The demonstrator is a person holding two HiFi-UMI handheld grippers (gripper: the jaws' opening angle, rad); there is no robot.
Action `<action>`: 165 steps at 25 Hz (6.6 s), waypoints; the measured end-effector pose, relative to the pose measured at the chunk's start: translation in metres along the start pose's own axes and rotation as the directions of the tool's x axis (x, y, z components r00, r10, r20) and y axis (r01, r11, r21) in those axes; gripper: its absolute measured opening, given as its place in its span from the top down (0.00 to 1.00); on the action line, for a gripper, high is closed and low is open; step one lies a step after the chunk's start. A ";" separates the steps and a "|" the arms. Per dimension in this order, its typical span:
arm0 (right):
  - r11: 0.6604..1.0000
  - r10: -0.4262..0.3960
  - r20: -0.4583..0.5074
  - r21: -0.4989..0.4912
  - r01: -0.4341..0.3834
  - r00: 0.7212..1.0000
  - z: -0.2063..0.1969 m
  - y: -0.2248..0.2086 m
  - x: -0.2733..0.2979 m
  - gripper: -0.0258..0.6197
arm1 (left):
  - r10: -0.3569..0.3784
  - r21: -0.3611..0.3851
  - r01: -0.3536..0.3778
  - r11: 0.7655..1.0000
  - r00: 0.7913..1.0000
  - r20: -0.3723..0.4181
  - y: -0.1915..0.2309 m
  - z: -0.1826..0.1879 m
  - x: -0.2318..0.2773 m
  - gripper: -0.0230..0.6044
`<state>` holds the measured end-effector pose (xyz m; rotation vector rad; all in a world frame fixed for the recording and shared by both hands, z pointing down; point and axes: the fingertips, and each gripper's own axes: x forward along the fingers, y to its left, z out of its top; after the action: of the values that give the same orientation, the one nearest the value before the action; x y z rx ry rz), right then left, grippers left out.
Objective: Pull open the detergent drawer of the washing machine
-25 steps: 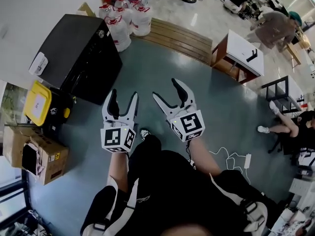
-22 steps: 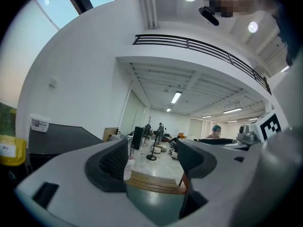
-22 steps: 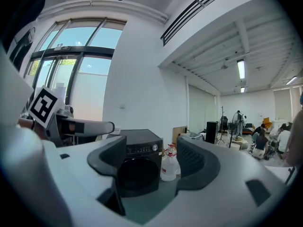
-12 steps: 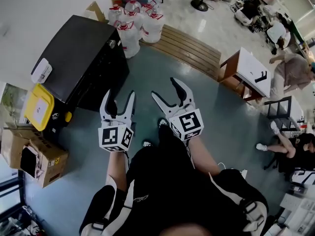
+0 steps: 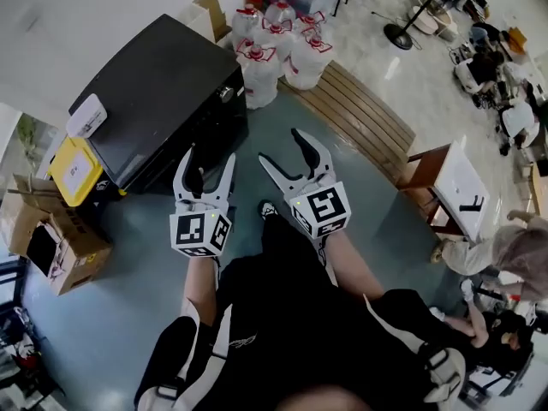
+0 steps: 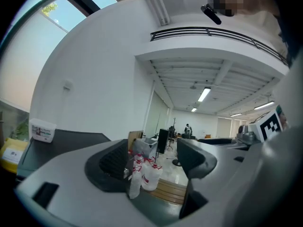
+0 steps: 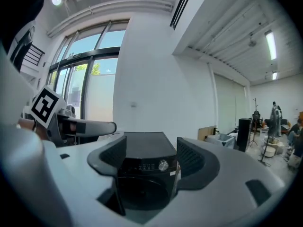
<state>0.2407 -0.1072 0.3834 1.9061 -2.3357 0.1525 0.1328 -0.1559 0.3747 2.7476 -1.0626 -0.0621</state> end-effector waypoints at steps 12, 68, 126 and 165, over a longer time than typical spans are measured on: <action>0.878 0.479 -0.041 -0.008 -0.479 0.877 -0.008 0.041 0.155 0.45 | 0.477 -0.025 -0.477 0.879 0.879 -0.007 0.122 -0.015 -0.008 0.47; 0.897 0.406 -0.573 0.099 -0.431 0.712 -0.251 0.255 0.329 0.54 | 0.399 -0.183 -0.526 0.830 0.791 -0.464 0.394 -0.237 -0.131 0.47; 0.827 0.487 -0.529 0.024 -0.561 0.695 -0.261 0.250 0.289 0.67 | 0.404 -0.118 -0.510 0.852 0.785 -0.470 0.360 -0.250 -0.149 0.51; 0.822 0.511 -0.517 0.058 -0.567 0.687 -0.270 0.245 0.236 0.68 | 0.438 -0.099 -0.543 0.834 0.760 -0.480 0.313 -0.262 -0.173 0.51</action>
<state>-0.0377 -0.2447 0.6873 0.8970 -2.3594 0.5103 -0.1742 -0.2224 0.6872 2.0403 -1.4821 0.4622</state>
